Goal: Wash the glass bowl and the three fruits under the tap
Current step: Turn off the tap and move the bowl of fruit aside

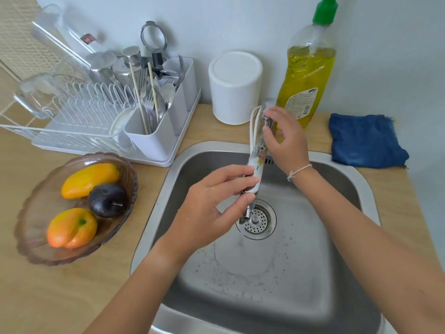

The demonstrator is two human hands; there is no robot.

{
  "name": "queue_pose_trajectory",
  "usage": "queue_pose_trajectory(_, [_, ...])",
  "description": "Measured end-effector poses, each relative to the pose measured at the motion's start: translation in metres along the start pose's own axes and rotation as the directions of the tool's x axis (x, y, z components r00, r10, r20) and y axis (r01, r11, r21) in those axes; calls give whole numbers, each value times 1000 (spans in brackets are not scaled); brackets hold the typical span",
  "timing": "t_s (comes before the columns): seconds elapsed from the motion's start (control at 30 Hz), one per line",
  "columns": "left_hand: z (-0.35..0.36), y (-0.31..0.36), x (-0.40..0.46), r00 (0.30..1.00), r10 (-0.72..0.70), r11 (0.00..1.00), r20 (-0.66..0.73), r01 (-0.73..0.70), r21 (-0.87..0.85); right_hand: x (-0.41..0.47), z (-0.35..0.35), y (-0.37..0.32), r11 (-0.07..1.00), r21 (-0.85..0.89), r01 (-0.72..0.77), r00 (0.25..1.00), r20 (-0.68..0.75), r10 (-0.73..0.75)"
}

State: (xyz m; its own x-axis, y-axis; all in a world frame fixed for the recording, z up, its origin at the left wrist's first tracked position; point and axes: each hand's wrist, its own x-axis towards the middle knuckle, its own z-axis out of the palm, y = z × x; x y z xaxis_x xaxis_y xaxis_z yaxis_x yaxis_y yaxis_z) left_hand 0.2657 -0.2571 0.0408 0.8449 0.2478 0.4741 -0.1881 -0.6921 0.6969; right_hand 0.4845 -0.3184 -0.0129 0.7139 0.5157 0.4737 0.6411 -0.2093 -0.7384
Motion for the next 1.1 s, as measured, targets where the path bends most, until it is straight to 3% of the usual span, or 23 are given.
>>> queue_pose_trajectory(0.33, [1,0,3,1000,2,999,12,-3,41,-6,-1,1,998,-60,3,997,75,1])
queue_pose_trajectory(0.67, [-5,3,-4,997,-43,998,69,40,37,-17,-17,-22,985,-156,-77,978,180,105])
queue_pose_trajectory(0.87, [-28,8,-13,991,-119,992,61,115,53,-30,-29,-63,995,-9,-98,985,139,98])
queue_pose_trajectory(1.1, [-90,-11,-27,977,-198,980,-80,200,22,-18,-24,-144,985,104,-138,985,117,126])
